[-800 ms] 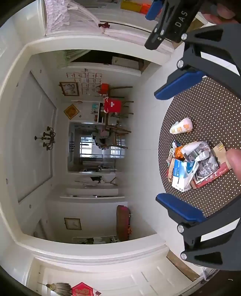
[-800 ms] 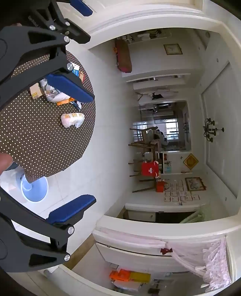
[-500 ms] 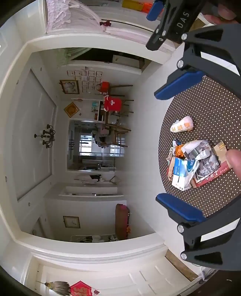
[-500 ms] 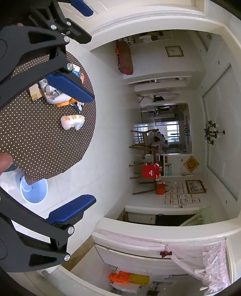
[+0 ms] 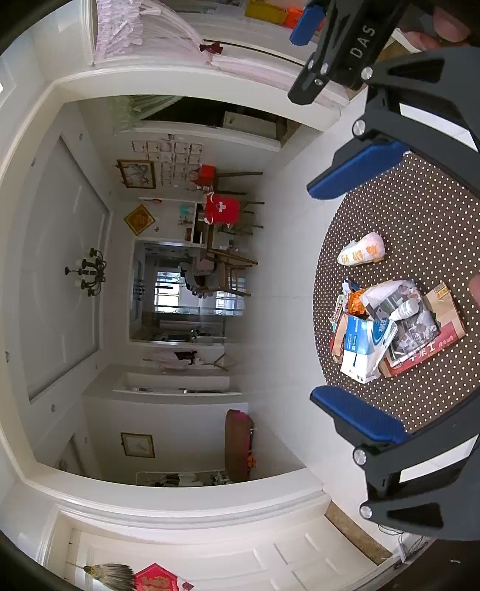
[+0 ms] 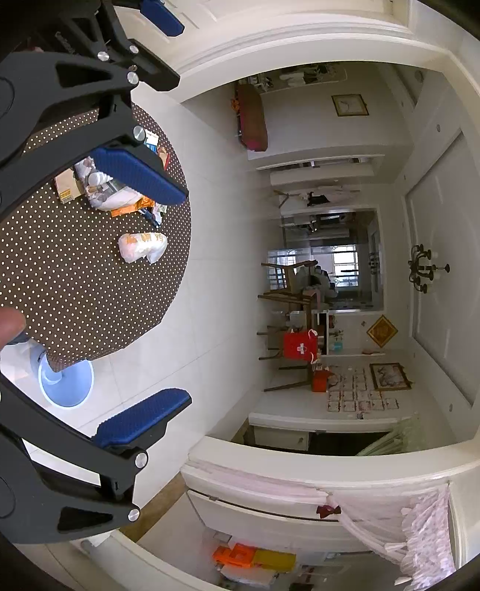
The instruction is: Collect trash
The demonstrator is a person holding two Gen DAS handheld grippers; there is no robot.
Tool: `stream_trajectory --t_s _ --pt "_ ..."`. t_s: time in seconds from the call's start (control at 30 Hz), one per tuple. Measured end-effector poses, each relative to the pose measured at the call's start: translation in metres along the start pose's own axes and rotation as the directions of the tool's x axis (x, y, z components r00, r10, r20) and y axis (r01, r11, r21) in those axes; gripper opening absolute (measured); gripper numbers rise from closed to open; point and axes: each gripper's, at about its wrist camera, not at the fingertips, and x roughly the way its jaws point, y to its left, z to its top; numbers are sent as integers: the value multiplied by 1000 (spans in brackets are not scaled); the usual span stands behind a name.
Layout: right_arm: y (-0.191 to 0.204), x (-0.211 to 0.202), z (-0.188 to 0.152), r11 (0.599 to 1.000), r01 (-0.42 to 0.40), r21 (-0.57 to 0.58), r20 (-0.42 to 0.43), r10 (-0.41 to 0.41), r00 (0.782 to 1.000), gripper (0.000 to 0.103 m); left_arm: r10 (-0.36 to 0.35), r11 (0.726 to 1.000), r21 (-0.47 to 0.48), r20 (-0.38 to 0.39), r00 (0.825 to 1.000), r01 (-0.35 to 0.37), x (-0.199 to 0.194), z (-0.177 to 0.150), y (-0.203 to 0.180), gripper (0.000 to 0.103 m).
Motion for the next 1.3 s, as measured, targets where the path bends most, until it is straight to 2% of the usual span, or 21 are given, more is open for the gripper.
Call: stream_trajectory --t_s 0.9,1.3 --pt "10 7 0 1000 -11 -8 -13 11 1000 97 -1 1000 -8 -8 1000 1 6 -4 6 99" --pt "20 28 -3 999 -23 -32 -58 21 998 97 8 999 -52 -53 999 -11 27 -16 28 99"
